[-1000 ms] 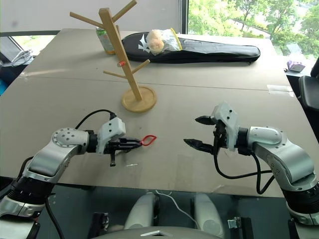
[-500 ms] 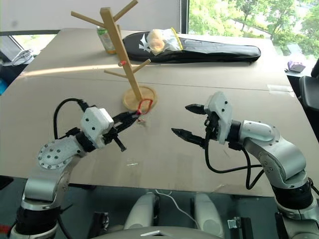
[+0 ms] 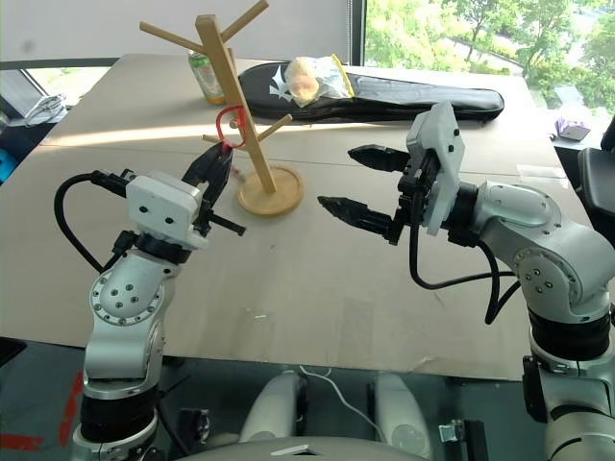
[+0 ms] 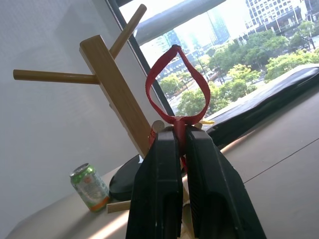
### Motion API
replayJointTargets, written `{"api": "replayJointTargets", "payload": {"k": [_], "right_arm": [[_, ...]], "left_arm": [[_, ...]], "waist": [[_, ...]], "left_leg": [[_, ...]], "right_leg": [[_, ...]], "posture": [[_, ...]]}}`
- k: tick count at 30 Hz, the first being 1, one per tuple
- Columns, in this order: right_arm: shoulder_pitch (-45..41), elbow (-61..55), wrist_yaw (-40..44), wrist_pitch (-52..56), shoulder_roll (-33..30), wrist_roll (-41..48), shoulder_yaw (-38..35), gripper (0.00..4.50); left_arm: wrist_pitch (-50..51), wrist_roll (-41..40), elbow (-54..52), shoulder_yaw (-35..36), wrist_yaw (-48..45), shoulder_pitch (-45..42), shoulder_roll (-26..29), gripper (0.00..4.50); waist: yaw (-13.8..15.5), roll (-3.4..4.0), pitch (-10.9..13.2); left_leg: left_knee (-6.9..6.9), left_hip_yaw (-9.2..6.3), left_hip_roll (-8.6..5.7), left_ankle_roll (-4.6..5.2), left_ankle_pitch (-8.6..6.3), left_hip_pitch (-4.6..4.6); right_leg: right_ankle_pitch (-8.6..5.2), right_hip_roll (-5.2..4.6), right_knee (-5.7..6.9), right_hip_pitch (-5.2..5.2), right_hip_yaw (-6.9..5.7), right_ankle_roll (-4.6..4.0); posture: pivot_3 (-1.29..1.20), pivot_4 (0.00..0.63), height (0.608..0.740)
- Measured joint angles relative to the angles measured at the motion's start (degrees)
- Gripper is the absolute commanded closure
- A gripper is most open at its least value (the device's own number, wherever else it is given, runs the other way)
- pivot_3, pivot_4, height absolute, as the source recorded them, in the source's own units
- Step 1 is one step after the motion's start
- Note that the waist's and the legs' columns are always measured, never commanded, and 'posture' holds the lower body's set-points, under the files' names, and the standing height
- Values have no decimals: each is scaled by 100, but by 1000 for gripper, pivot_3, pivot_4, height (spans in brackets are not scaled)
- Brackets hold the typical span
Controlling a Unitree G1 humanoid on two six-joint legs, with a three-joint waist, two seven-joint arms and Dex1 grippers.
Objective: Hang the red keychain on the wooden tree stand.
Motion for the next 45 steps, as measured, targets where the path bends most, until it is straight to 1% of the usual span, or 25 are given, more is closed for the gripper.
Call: {"api": "replayJointTargets", "payload": {"k": [6, 11, 21, 32, 33, 34, 39, 40, 41, 42, 45], "right_arm": [[-343, -54, -592, 398, 78, 844, -135, 0], [-463, -72, -1015, 550, 72, 1336, -240, 0], [-532, -86, -1450, 565, -82, 1749, -240, 0], [-597, -93, -1639, 564, -222, 1943, -238, 0], [-597, -93, -1647, 564, -225, 1947, -237, 0], [-597, -93, -1654, 564, -225, 1950, -233, 0], [-595, -94, -1682, 555, -228, 1960, -218, 0], [-595, -94, -1682, 554, -230, 1960, -218, 0], [-592, -99, -1681, 554, -237, 1960, -213, 0], [-578, -104, -1673, 553, -259, 1958, -212, 0], [-441, -110, -1514, 551, -461, 1902, -207, 0]], "left_arm": [[-67, 164, 353, -27, 178, -303, -43, 4338], [-154, 226, 462, -27, 215, -344, -45, 4338], [-177, 429, 723, -40, 349, -346, -66, 4338], [-217, 680, 1092, -195, 464, -390, -56, 4338], [-233, 689, 1131, -195, 467, -413, -49, 3771], [-249, 700, 1162, -196, 467, -436, -45, 3658], [-306, 733, 1225, -187, 476, -526, 8, 1262], [-306, 732, 1225, -187, 474, -525, 9, 915], [-309, 707, 1225, -185, 436, -516, 53, 436], [-304, 638, 1228, -169, 375, -512, 96, 54], [-172, 142, 1325, 52, -73, -532, 348, 54]], "waist": [[-12, 0, 0], [-13, 0, 0], [-17, 0, 0], [-14, 0, 0], [-13, 0, 0], [-12, 0, 0], [-14, 0, 0], [-13, 0, 0], [-13, 0, 0], [-14, 0, 0], [-13, 0, 0]], "left_leg": [[0, -1, 0, 0, 0, -1], [0, -1, 0, 0, 0, -1], [-1, -1, 0, 0, 0, -1], [-1, -2, 1, 0, 0, -2], [-1, -2, 1, 0, 0, -2], [-1, -1, 1, 0, 0, -3], [-2, -1, 1, 0, 0, -2], [-2, -2, 1, 0, 0, -2], [-2, -2, 1, 0, 0, -2], [-2, -1, 1, 0, 0, -2], [-2, -2, 1, 0, 0, -2]], "right_leg": [[0, 1, 1, 0, -1, 0], [0, 1, 1, 0, -1, 0], [0, 1, 0, 0, -2, 0], [0, 1, -1, 0, -2, 0], [0, 0, -1, 0, -2, 0], [0, 0, -1, 0, -2, 0], [0, 0, -2, 0, -2, 0], [0, 0, -2, 0, -2, 0], [0, 0, -2, 0, -2, 0], [0, 0, -2, -1, -2, 0], [-1, 0, -2, -1, -3, 0]], "posture": [[0, 150, 740], [0, 150, 740], [0, 150, 740], [0, 150, 740], [0, 150, 740], [0, 150, 740], [0, 150, 740], [0, 150, 740], [0, 150, 740], [0, 150, 740], [0, 150, 740]]}}
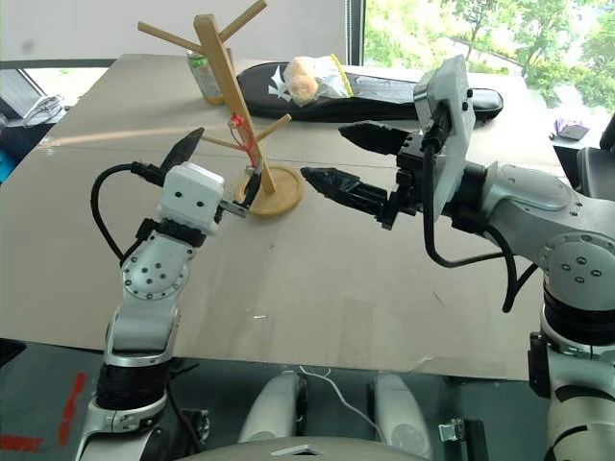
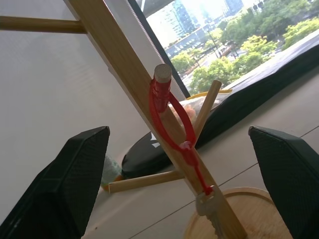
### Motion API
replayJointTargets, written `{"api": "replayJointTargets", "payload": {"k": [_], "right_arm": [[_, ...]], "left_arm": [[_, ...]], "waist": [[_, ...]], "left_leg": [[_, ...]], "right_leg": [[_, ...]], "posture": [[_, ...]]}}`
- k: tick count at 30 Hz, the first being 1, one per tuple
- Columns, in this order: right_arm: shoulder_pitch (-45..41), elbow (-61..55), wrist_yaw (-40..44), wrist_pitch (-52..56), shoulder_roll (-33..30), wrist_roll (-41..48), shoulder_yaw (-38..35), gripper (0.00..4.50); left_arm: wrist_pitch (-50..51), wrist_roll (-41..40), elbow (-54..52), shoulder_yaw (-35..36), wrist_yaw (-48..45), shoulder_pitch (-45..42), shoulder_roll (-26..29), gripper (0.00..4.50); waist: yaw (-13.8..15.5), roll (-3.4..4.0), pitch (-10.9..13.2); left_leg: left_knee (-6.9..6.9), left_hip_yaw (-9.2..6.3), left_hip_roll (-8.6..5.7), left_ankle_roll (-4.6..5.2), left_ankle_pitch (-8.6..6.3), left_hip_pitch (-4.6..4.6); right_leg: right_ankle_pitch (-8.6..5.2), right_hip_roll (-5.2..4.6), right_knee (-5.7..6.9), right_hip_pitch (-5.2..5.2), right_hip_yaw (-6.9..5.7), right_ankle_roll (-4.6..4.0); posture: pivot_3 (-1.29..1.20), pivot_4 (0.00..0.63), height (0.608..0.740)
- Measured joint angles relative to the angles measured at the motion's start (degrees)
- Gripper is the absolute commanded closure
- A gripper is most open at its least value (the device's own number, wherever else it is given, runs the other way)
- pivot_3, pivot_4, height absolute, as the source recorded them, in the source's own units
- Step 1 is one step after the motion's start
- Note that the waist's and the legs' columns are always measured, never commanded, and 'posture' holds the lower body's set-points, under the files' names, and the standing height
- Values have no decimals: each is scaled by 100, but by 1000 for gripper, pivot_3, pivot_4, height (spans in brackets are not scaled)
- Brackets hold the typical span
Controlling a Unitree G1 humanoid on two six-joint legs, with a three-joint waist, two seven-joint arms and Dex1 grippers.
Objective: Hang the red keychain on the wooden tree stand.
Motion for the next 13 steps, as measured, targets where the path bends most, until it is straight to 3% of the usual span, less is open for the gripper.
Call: {"api": "replayJointTargets", "payload": {"k": [5, 7, 9, 13], "right_arm": [[344, 216, 819, -156, -732, -684, 73, 0], [397, 476, 1239, -423, -966, -1223, 257, 0], [465, 680, 1535, -660, -1095, -1616, 287, 0], [488, 986, 1860, -934, -1153, -2112, 339, 0]], "left_arm": [[1150, -1474, 497, 480, -1831, -212, 1368, 54], [2258, -2297, 740, 771, -2496, -631, 2003, 54], [3080, -2931, 898, 1070, -3059, -874, 2635, 54], [3874, -3688, 1429, 1328, -3888, -1252, 3374, 54]], "waist": [[-24, 2, 3], [-30, -3, 8], [-46, -2, 10], [-41, 2, 13]], "left_leg": [[-2, 1, 1, 0, 0, 0], [-3, -3, 2, 0, 0, -2], [-9, 1, 1, 0, 0, -1], [-22, 2, 1, 0, 0, -2]], "right_leg": [[-1, 0, -1, -4, -2, 0], [-2, 2, -1, -7, -6, 0], [-2, -1, -7, -7, -3, 1], [-3, 0, -8, -15, -4, -1]], "posture": [[0, 150, 740], [0, 150, 740], [0, 150, 740], [0, 150, 740]]}}
